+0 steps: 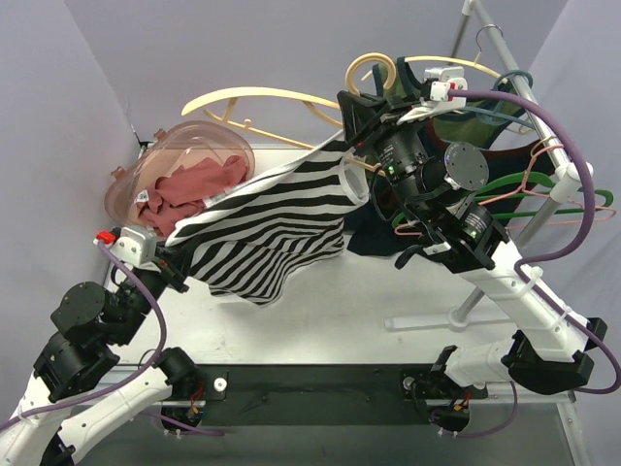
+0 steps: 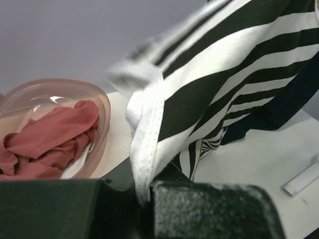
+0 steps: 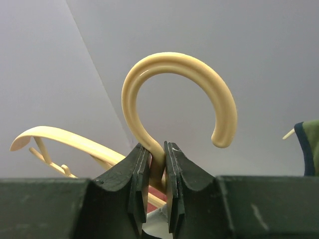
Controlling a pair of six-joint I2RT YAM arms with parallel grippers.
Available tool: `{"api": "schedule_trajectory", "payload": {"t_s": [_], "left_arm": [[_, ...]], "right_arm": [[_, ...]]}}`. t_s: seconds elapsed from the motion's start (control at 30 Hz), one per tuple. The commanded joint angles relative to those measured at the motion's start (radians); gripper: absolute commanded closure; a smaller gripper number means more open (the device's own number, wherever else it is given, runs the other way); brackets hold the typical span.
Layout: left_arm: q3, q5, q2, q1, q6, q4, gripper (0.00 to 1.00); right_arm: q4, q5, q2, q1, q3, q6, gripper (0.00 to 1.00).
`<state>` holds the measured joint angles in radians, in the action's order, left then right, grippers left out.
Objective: Remove the tank top from the hanger
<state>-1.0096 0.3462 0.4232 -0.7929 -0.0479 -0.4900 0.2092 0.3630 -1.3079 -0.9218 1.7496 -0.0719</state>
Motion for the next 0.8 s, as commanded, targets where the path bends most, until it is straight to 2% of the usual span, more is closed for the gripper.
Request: {"api": "schedule_trajectory", "payload": {"t_s": [0.0,0.2,0.47,0.67,0.77], "left_arm": [[-0.009,0.045,0.005,-0.002,-0.058,0.004,1.00],[0.060,-0.113,-0.009,-0.002,-0.095,0.090,1.00],[0.094,-0.173,0.020,-0.002,-0.104,0.125,1.00],[0.117,-0.227,0.025,-0.002,-0.098,0.148,1.00],[0.129,-0.234,0.026,-0.002,-0.093,0.143,1.00]], "right_arm": [[0.238,0.037,0.026,0.014,-0.009,-0.057,1.00],[0.357,-0.038,0.021,0.026,-0.062,-0.221,1.00],[0.358,-0.065,-0.054,0.021,0.027,-0.339,1.00],[0.490,-0.076,-0.039,0.024,-0.041,-0.437,1.00],[0.498,-0.111,-0.039,0.026,-0.039,-0.436,1.00]]}}
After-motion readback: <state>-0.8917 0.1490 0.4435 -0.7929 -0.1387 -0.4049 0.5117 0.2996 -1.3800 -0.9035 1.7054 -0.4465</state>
